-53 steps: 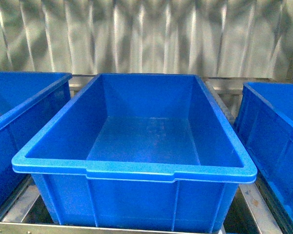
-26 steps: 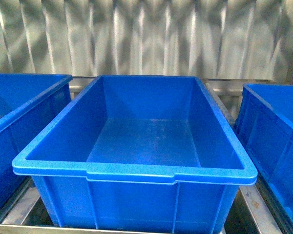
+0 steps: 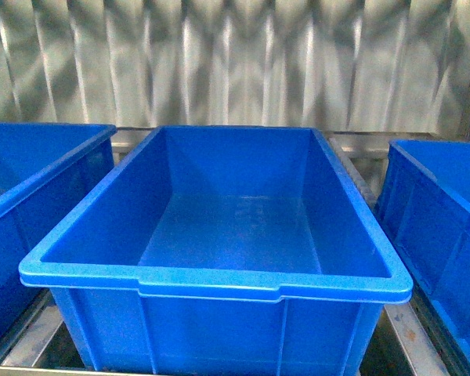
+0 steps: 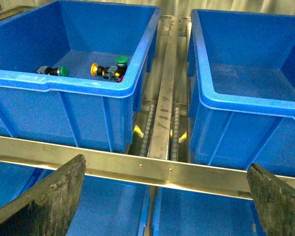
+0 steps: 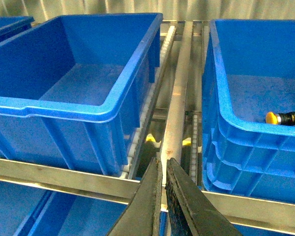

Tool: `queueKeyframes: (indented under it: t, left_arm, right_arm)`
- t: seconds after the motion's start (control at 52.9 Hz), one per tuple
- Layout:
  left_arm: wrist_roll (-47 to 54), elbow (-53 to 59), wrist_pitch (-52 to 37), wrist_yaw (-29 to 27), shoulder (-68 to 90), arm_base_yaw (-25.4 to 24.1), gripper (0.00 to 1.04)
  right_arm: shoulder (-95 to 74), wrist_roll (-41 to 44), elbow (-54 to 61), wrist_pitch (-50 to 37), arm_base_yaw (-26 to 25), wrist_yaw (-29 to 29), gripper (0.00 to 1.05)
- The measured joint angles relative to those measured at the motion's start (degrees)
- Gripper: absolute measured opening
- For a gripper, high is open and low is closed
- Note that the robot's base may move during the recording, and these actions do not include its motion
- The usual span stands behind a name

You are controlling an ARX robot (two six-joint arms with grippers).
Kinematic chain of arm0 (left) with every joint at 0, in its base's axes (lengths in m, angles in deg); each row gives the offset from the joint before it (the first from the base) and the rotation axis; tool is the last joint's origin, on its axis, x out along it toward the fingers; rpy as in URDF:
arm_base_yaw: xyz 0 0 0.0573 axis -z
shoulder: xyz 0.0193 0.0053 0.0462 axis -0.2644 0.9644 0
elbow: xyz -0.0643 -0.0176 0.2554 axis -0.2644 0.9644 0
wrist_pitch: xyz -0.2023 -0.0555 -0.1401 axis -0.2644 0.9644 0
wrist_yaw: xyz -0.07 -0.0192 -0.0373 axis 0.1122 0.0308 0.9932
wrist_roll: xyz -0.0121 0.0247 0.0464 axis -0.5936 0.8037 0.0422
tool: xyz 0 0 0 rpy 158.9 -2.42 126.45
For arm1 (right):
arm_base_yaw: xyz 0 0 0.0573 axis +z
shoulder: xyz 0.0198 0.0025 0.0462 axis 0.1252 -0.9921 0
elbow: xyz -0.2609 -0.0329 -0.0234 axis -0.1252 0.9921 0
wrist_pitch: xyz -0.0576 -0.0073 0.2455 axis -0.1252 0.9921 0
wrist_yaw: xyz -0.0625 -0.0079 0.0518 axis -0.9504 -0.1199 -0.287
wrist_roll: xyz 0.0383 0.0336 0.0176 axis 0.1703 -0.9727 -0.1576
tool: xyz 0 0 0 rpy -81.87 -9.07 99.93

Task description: Pick red and yellow buttons and place in box

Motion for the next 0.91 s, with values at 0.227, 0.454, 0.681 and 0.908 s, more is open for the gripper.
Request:
queueKeyframes:
  t: [0.227,0.454,0.681,0.908]
  left_arm:
    - [0.0,0.0,0.0,0.0,0.0,0.0,0.97]
    - [0.0,0.0,0.0,0.0,0.0,0.0,0.97]
    - [0.0,0.0,0.0,0.0,0.0,0.0,0.97]
    - [0.0,0.0,0.0,0.0,0.0,0.0,0.97]
  right_arm:
    - [9.9,0.0,0.0,10.7,0.0,0.0,0.04]
    - [10.7,0.0,0.0,11.1,0.0,0.0,0.04]
    - [10.8,0.1,0.0,11.1,0.0,0.0,0.3]
    - [10.9,0.0,0.0,11.1,0.0,0.0,0.69]
